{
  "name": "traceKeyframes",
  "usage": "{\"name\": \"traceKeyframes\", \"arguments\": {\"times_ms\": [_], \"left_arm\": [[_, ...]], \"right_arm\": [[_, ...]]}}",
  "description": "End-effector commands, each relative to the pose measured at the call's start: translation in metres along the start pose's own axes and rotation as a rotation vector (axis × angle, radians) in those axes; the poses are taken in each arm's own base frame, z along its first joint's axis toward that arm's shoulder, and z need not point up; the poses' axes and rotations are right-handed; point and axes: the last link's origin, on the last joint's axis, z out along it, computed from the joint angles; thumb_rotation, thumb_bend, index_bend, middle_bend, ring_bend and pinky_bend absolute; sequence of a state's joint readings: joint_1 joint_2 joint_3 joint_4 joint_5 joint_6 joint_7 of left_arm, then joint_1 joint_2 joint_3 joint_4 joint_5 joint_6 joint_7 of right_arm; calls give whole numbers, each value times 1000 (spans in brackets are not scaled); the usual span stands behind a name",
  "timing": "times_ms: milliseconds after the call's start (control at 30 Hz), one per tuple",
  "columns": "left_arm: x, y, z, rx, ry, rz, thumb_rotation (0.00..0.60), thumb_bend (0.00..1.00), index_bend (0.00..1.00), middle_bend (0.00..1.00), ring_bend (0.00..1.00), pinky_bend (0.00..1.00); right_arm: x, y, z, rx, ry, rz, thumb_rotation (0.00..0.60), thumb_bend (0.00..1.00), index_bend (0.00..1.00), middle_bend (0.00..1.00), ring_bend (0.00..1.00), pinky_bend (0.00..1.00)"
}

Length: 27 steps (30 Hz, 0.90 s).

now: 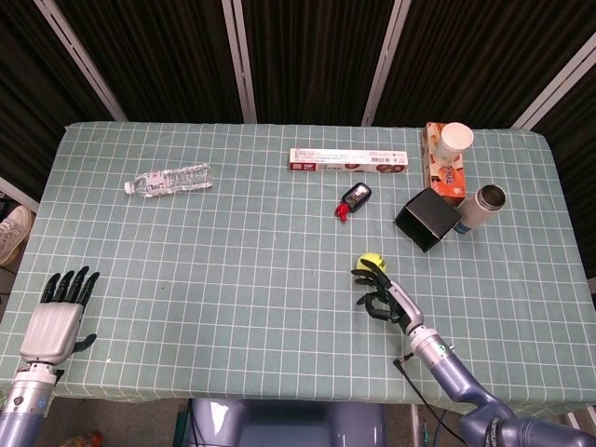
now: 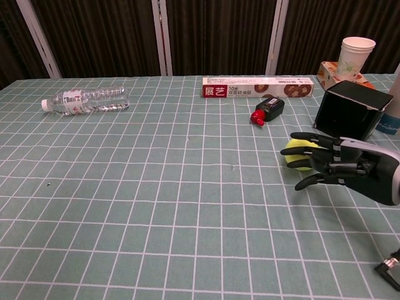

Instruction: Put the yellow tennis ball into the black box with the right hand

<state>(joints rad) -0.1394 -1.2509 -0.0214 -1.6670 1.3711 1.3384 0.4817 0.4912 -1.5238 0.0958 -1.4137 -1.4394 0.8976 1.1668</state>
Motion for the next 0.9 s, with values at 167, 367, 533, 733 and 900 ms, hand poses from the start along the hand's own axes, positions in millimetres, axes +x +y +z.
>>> {"name": "traceKeyframes", "arguments": {"times_ms": [167,367,533,733,900], "left_arm": [[0,-1,1,11,-1,-1,600,128,0,0,0,0],[-1,-1,4,14,-8,1,600,128,0,0,0,0],[-1,-2,5,22,-8,-1,600,128,0,0,0,0],[-3,-1,6,23,-18,6,600,128,0,0,0,0],[-4,1,6,26,-23,12,600,128,0,0,0,0]], "right_arm": [[12,-6,15,9,25,35,600,713,0,128,122,298],[21,-8,25,13,43,33,600,714,0,109,97,255],[33,-11,31,10,48,2,600,713,0,90,90,220],[51,-14,34,-8,62,-55,600,713,0,90,90,219],[70,-17,37,-24,91,-88,600,713,0,90,90,219]]}}
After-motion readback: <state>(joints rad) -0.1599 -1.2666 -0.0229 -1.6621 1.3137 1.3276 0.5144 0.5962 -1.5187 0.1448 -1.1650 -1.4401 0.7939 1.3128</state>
